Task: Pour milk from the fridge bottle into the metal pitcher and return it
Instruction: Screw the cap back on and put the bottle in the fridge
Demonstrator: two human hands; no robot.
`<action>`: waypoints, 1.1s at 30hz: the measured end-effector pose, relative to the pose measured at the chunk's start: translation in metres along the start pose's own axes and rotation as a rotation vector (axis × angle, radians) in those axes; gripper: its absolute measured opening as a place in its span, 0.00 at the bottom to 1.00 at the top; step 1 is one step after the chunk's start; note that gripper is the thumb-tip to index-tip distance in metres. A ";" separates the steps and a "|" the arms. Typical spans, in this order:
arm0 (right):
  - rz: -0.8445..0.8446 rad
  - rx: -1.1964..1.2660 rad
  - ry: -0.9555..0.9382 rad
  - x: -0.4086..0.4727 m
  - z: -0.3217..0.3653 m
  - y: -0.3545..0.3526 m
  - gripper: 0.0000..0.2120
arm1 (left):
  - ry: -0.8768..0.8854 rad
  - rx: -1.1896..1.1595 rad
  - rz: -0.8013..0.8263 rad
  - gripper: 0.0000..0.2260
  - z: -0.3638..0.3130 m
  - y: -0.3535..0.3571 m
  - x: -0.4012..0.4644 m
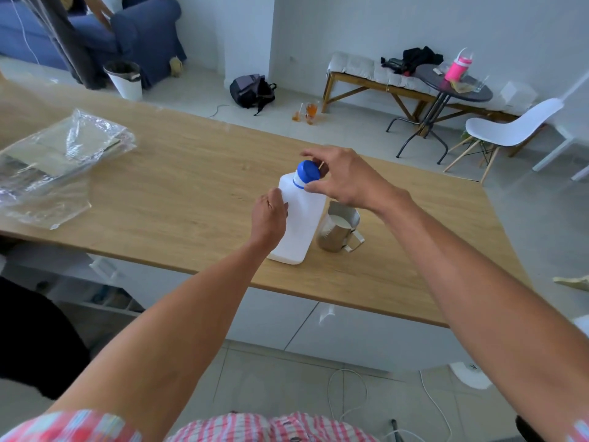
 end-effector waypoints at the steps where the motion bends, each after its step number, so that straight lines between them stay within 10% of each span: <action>1: 0.053 -0.034 -0.013 0.005 0.002 -0.003 0.24 | 0.008 0.008 0.003 0.17 0.000 0.000 0.000; 10: 0.327 -0.181 -0.006 0.036 0.010 -0.020 0.22 | 0.071 -0.002 -0.021 0.17 -0.001 0.000 -0.003; 19: 0.040 -0.486 0.221 0.045 0.018 0.017 0.21 | 0.086 -0.054 -0.097 0.17 0.002 0.006 -0.004; 33: -0.034 -0.498 -0.199 0.034 -0.023 0.028 0.30 | -0.109 -0.209 -0.210 0.15 0.005 0.020 -0.008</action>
Point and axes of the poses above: each hand's wrist, its own x-axis towards the middle knuckle, its own y-axis out of the palm, z = x × y, the point moved 1 cm from there along x, towards the middle knuckle, and after that the axes turned 7 degrees about -y, right-handed, at the moved point
